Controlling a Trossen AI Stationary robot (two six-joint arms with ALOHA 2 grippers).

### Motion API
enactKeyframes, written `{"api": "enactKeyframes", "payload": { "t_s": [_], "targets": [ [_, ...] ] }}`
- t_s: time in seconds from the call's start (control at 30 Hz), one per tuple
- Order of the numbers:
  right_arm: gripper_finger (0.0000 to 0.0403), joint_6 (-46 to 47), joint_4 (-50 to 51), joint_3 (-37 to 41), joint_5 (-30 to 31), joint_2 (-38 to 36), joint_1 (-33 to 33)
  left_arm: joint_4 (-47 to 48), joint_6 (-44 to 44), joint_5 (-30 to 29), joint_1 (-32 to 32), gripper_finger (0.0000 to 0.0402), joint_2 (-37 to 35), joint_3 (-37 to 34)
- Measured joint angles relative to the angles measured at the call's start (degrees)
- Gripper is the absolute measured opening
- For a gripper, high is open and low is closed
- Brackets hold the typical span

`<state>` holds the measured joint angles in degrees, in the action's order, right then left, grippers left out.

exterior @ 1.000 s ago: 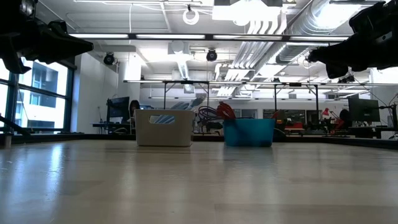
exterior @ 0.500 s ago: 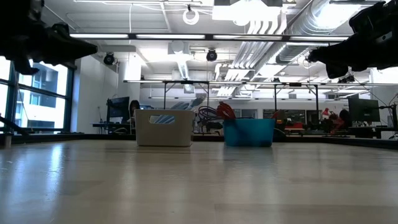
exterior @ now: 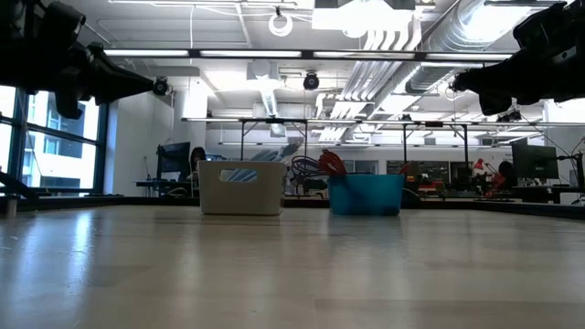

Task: Pick & Place USB Port
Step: Return to Home Position

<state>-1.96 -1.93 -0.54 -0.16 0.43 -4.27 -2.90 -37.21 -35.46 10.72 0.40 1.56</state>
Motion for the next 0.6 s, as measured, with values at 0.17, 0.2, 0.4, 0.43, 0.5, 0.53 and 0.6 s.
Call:
{"api": "enactKeyframes", "payload": {
  "t_s": [0.17, 0.2, 0.4, 0.43, 0.5, 0.53, 0.6],
  "targets": [
    [0.0009, 0.0, 0.0, 0.0, 0.0, 0.0, 0.0, 0.0, 0.0, 0.0, -1.8, 0.0018, 0.0, 0.0],
    [0.0009, 0.0, 0.0, 0.0, 0.0, 0.0, 0.0, 0.0, 0.0, 0.0, -2.1, 0.0018, 0.0, 0.0],
    [0.0005, 0.0, 0.0, 0.0, 0.0, 0.0, 0.0, 0.0, 0.0, 0.0, -2.9, 0.0018, 0.0, 0.0],
    [0.0005, 0.0, 0.0, 0.0, 0.0, 0.0, 0.0, 0.0, 0.0, 0.0, -2.9, 0.0018, 0.0, 0.0],
    [0.0006, 0.0, 0.0, 0.0, 0.0, 0.0, 0.0, 0.0, 0.0, 0.0, -2.9, 0.0018, 0.0, 0.0],
    [0.0007, 0.0, 0.0, 0.0, 0.0, 0.0, 0.0, 0.0, 0.0, 0.0, -2.9, 0.0018, 0.0, 0.0],
    [0.0007, 0.0, 0.0, 0.0, 0.0, 0.0, 0.0, 0.0, 0.0, 0.0, -2.8, 0.0018, 0.0, 0.0]
  ]
}}
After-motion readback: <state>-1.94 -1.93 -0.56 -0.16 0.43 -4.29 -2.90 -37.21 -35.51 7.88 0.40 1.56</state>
